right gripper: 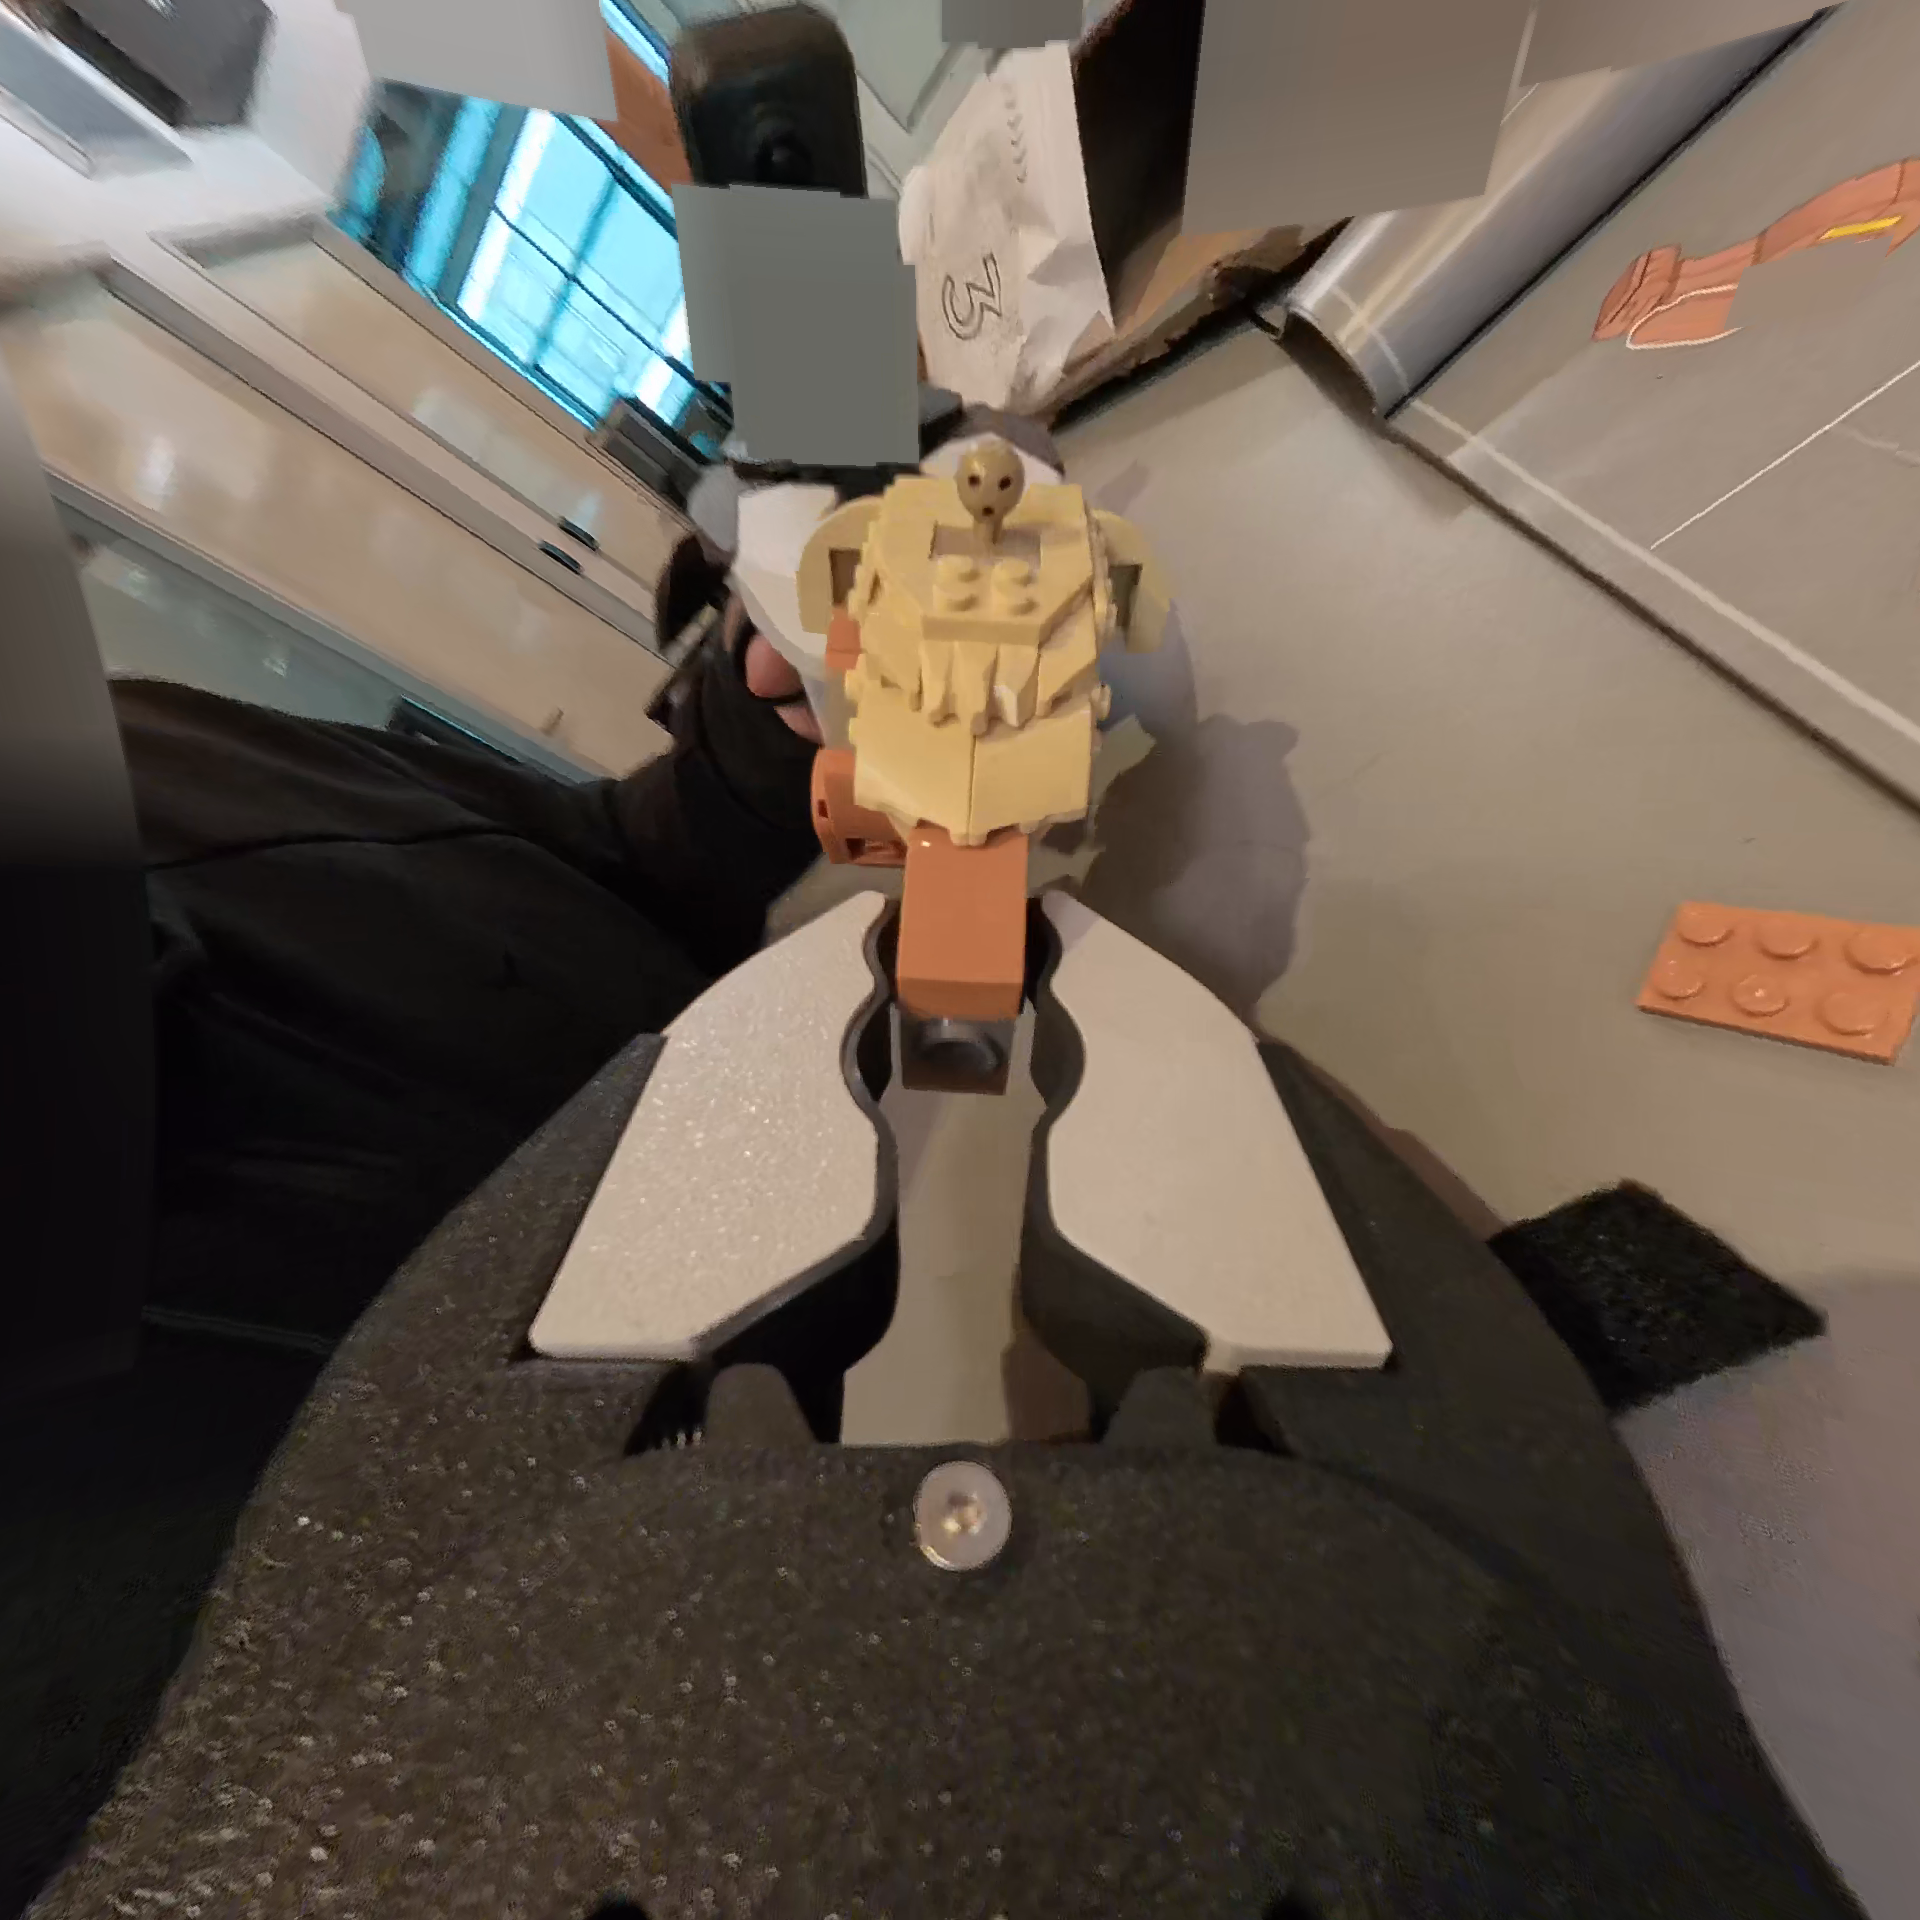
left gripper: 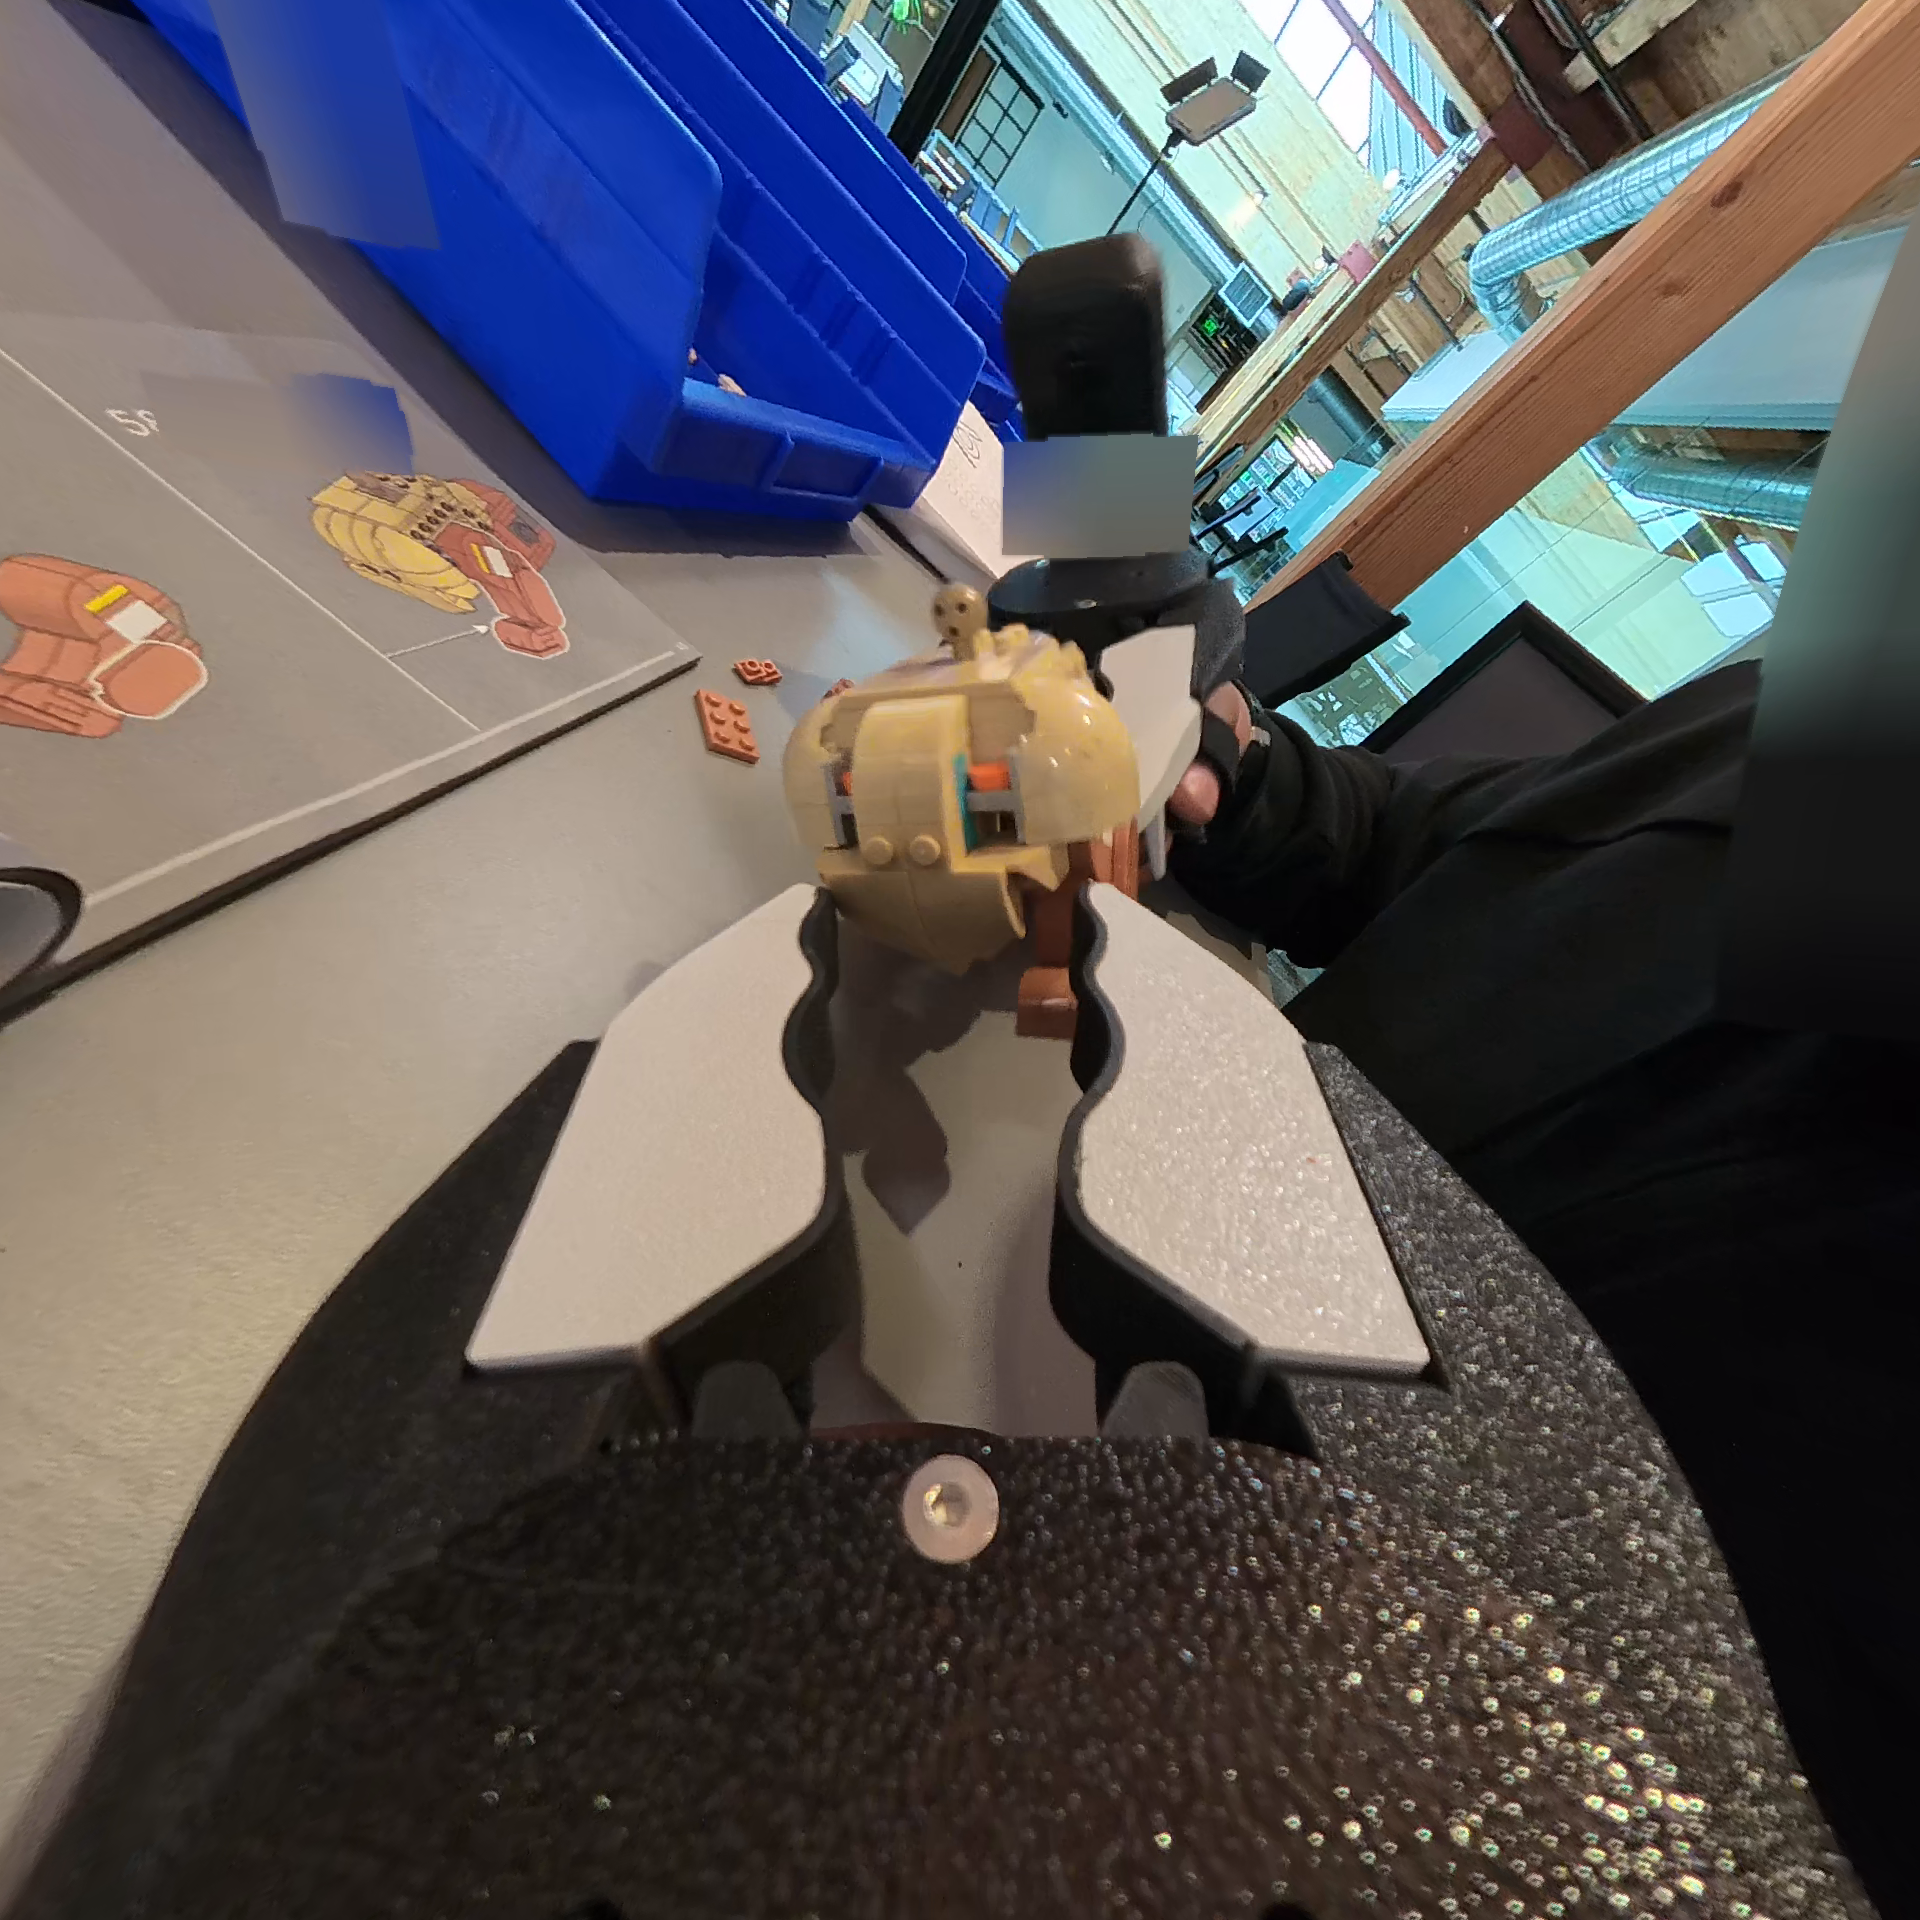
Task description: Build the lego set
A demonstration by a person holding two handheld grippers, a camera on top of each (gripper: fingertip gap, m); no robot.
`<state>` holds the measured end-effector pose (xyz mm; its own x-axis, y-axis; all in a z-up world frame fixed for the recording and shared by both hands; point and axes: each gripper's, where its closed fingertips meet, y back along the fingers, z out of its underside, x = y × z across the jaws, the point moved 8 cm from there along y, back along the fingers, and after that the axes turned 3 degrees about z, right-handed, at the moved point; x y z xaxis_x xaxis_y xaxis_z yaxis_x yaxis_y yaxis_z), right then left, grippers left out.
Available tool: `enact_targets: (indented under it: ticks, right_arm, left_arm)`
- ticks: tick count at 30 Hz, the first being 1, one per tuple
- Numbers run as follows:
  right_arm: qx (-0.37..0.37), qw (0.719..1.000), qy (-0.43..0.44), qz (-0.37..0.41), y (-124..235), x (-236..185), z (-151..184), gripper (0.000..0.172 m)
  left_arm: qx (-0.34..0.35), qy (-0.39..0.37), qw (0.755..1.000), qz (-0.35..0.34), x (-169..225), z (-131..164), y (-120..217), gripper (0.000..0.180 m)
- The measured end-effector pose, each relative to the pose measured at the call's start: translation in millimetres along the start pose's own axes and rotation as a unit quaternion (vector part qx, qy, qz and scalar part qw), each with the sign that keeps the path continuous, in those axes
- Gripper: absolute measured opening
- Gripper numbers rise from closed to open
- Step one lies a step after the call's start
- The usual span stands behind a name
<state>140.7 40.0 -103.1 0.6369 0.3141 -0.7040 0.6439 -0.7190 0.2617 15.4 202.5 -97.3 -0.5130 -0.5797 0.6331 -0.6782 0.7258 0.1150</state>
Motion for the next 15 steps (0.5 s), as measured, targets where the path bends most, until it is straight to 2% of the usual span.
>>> enact_targets:
  ticks: [5,8,12,15]
  right_arm:
    - [-0.040,0.991,0.110,0.069,0,-3,2,0.022]
    - [-0.042,0.986,0.134,0.092,1,-2,1,0.022]
    - [-0.052,0.978,0.165,0.113,1,-2,0,0.022]
    - [-0.056,0.976,0.171,0.119,0,-2,1,0.022]
  left_arm:
    - [-0.037,-0.049,0.998,-0.014,2,0,-1,0.040]
    - [-0.090,-0.098,0.990,-0.044,3,5,1,0.032]
    - [-0.157,-0.153,0.971,-0.095,6,16,3,0.033]
    - [-0.181,-0.179,0.959,-0.124,12,25,5,0.033]
